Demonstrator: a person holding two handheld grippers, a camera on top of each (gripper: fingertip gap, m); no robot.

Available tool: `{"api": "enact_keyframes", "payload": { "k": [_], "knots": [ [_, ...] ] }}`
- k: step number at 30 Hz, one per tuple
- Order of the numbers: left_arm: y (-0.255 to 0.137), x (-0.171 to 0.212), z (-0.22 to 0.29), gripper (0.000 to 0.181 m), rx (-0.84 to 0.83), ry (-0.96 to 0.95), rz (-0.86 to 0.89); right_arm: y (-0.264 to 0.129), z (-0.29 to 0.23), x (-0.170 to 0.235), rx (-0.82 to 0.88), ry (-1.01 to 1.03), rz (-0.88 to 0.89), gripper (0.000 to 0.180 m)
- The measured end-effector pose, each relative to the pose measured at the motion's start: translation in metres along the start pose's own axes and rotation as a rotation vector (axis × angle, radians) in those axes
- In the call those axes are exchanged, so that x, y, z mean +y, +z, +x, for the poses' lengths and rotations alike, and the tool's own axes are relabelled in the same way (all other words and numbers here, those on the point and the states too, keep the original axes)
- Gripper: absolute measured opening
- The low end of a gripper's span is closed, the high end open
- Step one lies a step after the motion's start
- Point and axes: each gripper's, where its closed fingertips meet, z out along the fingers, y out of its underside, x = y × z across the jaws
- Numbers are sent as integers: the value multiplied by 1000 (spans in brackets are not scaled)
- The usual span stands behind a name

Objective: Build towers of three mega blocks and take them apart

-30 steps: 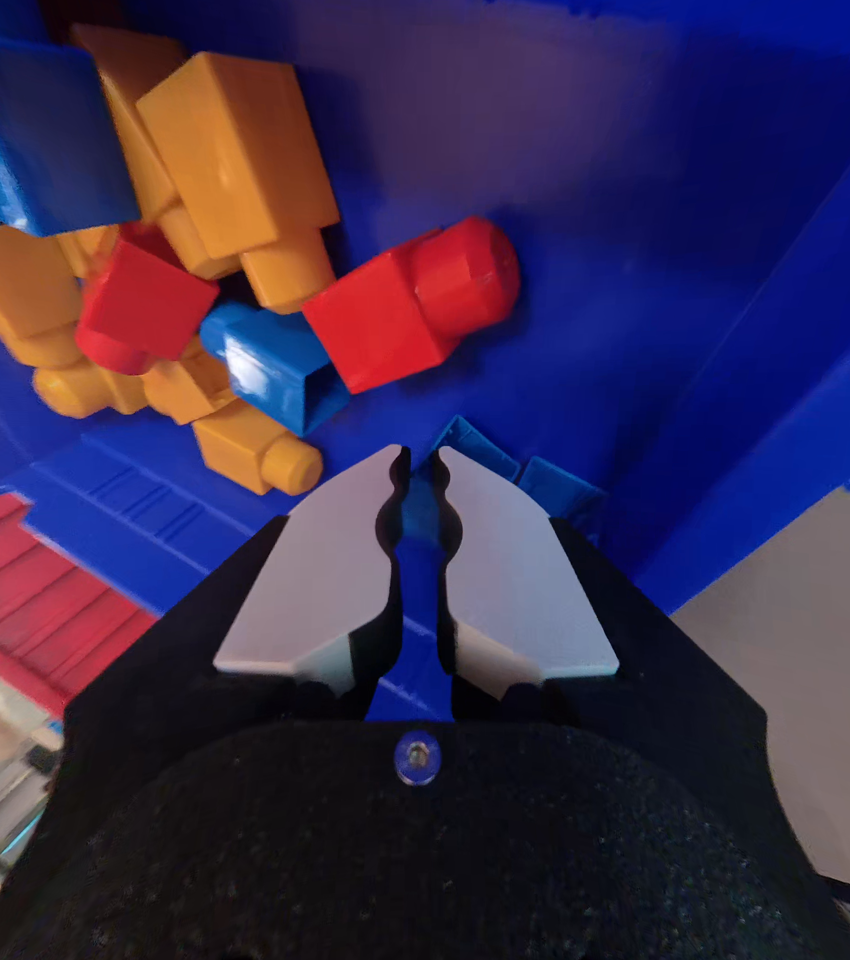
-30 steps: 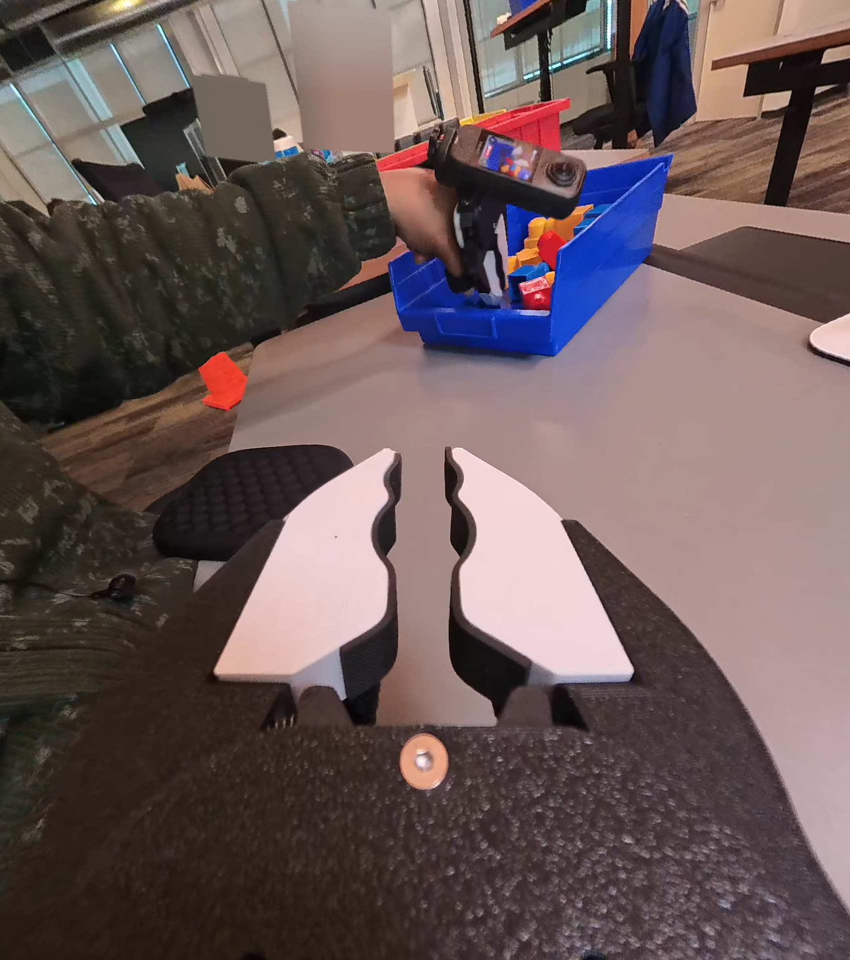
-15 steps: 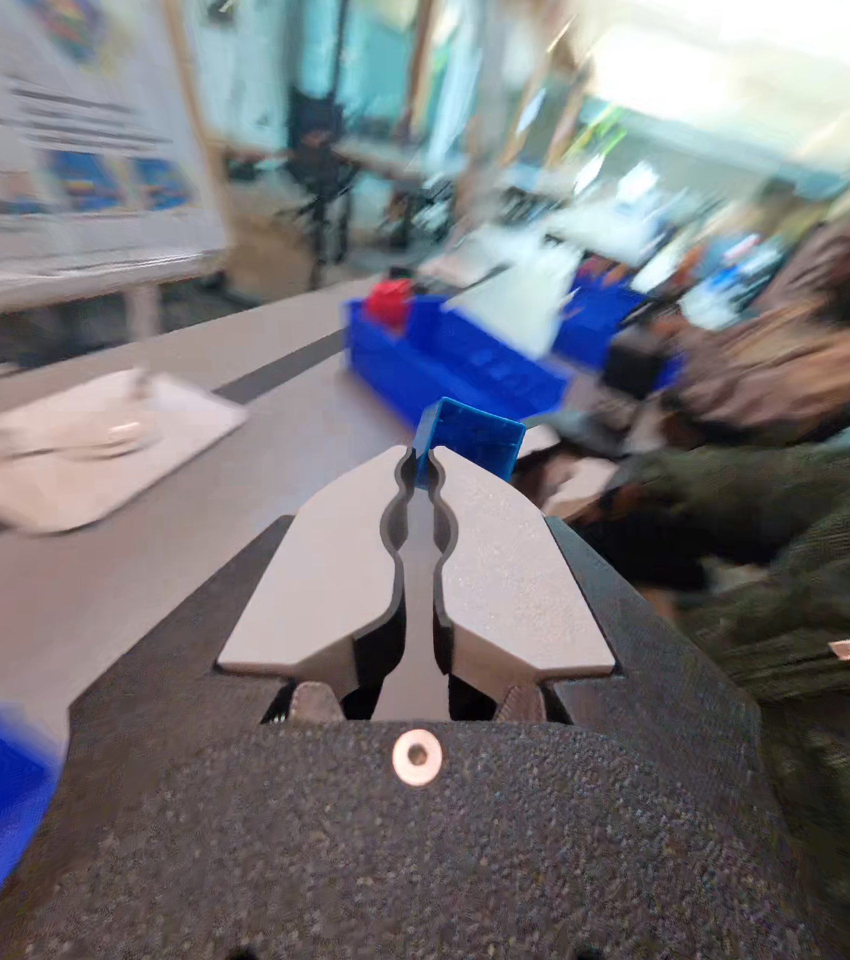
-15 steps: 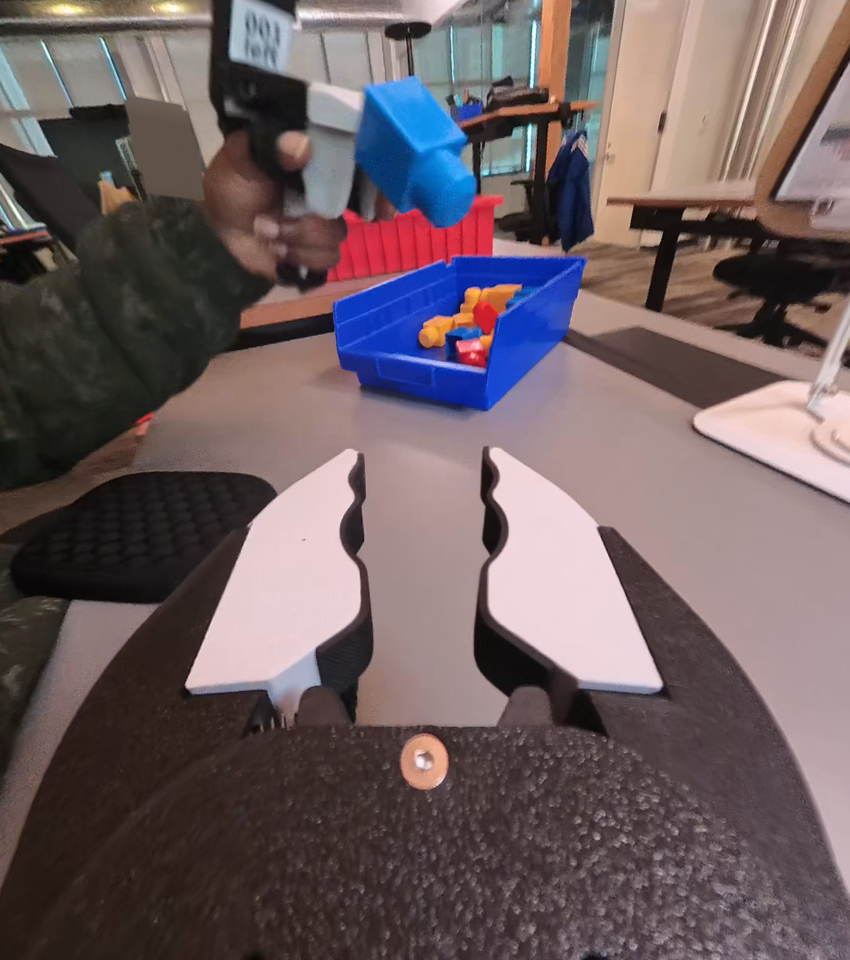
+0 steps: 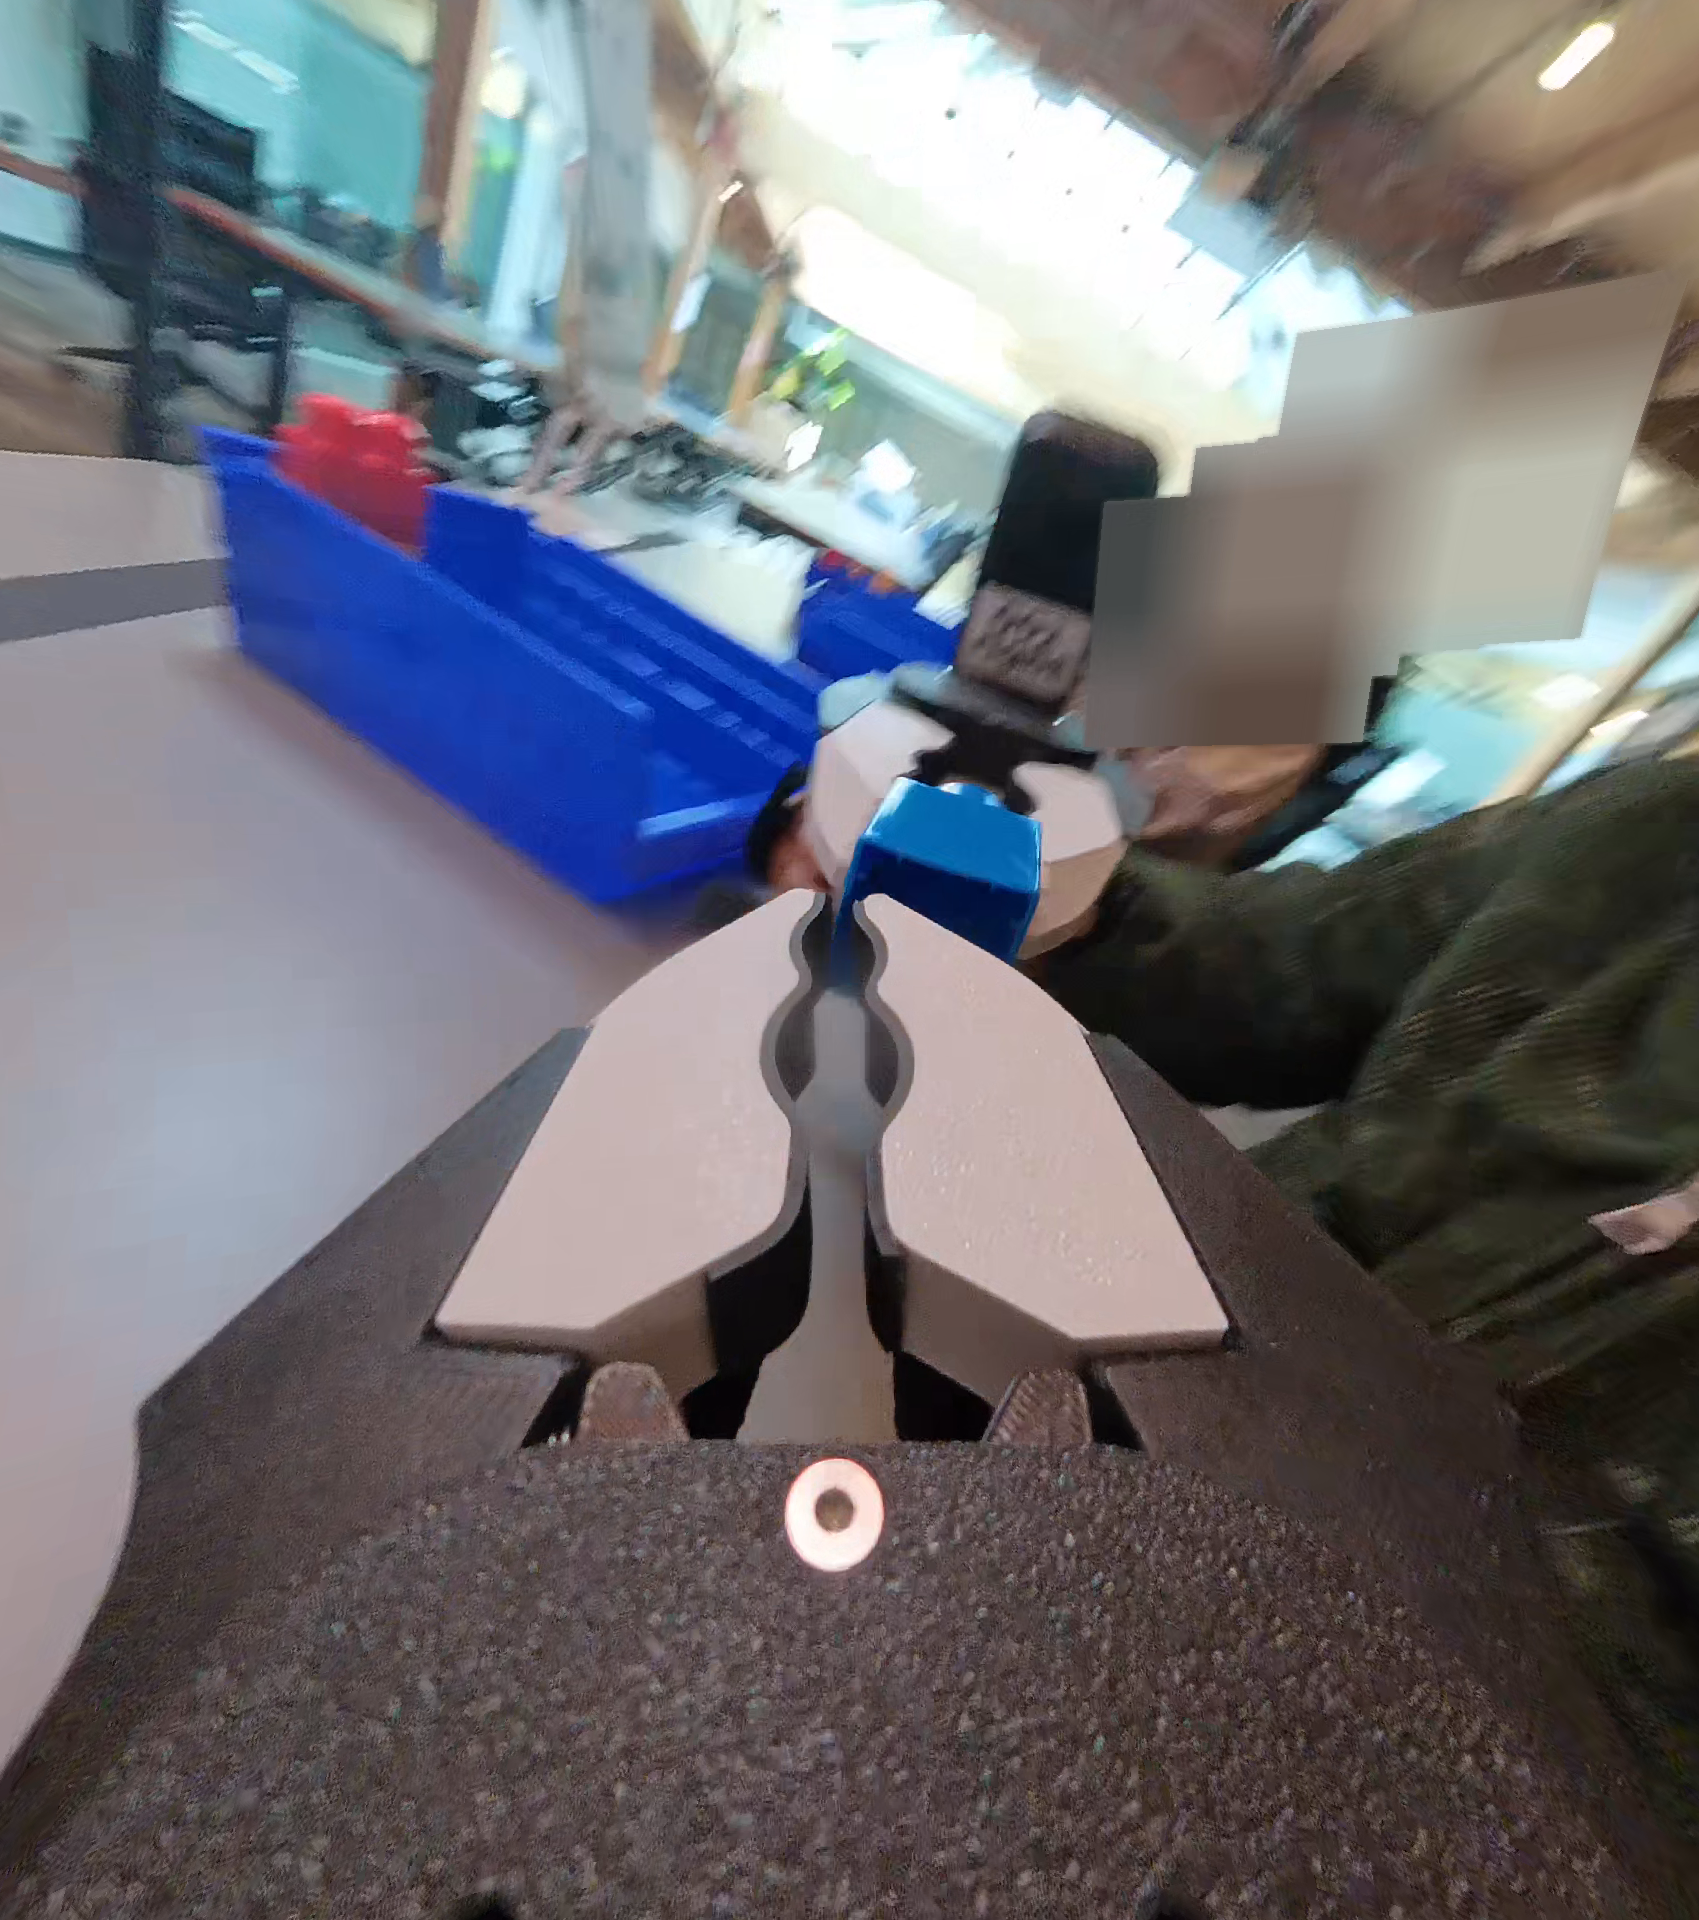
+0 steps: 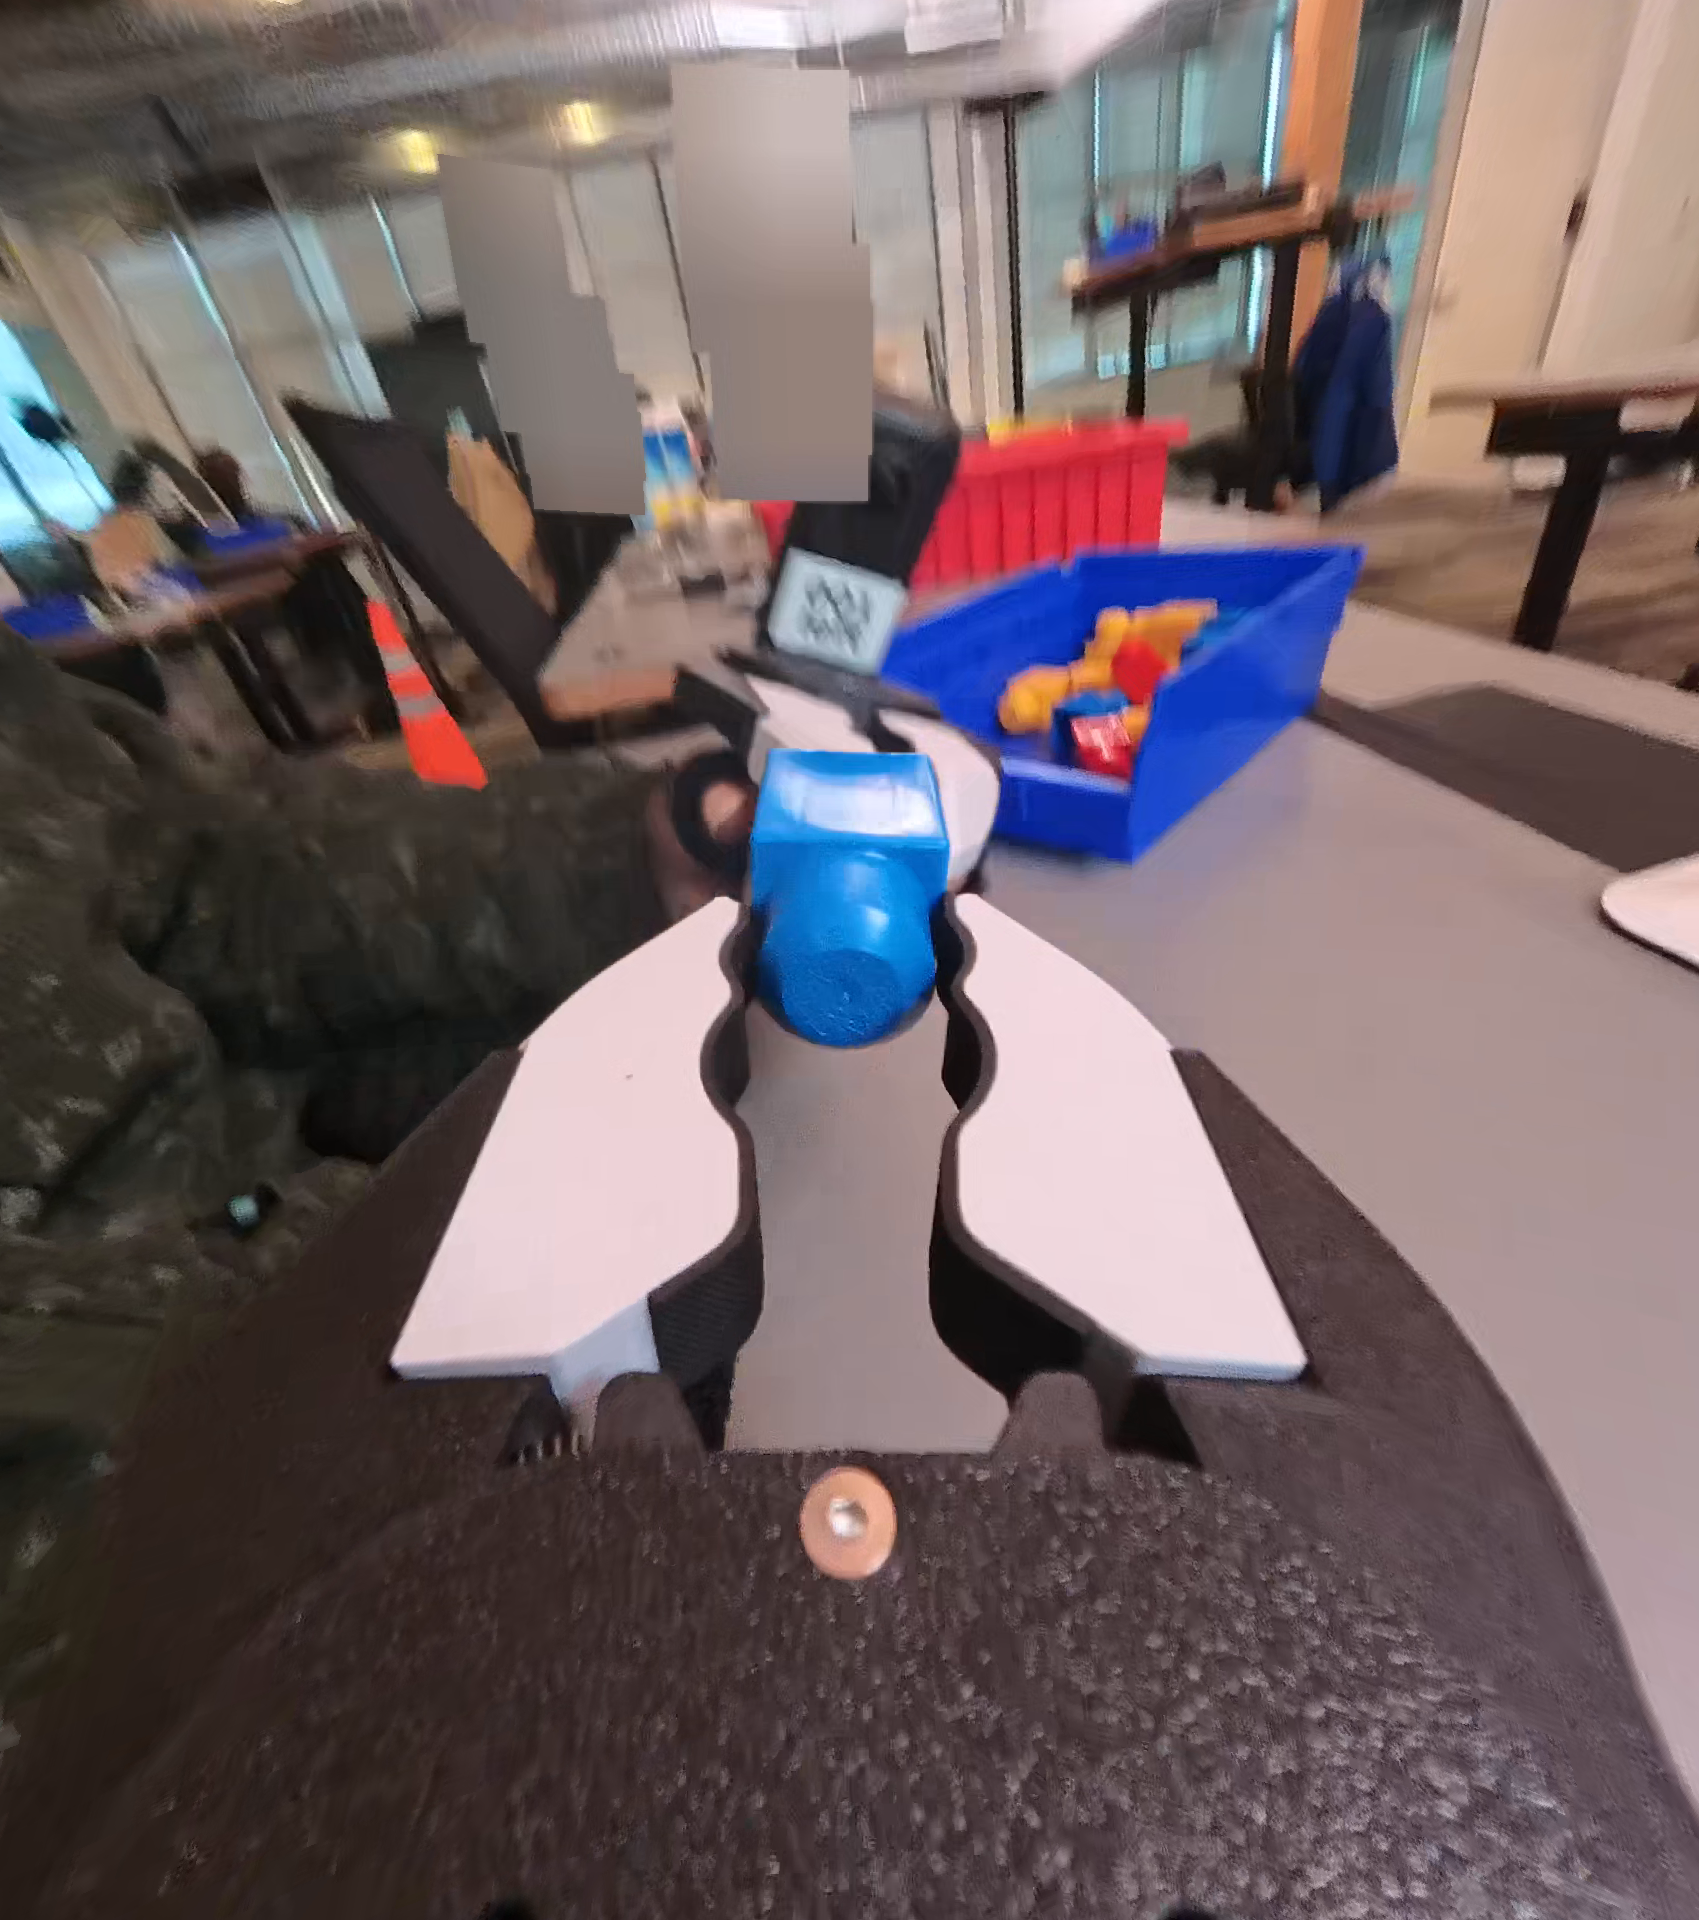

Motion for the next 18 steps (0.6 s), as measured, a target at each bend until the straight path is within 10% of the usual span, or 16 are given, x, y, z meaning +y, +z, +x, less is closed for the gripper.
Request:
{"api": "enact_keyframes", "payload": {
  "k": [10, 18],
  "knots": [
    [-204, -29, -103, 21, -1041, 347, -677, -28, 32, 128, 27, -263, -1148, 35],
    [-329, 2, -129, 30, -952, 65, -1418, -18, 34, 145, -28, -341, -1253, 46]
  ]
}}
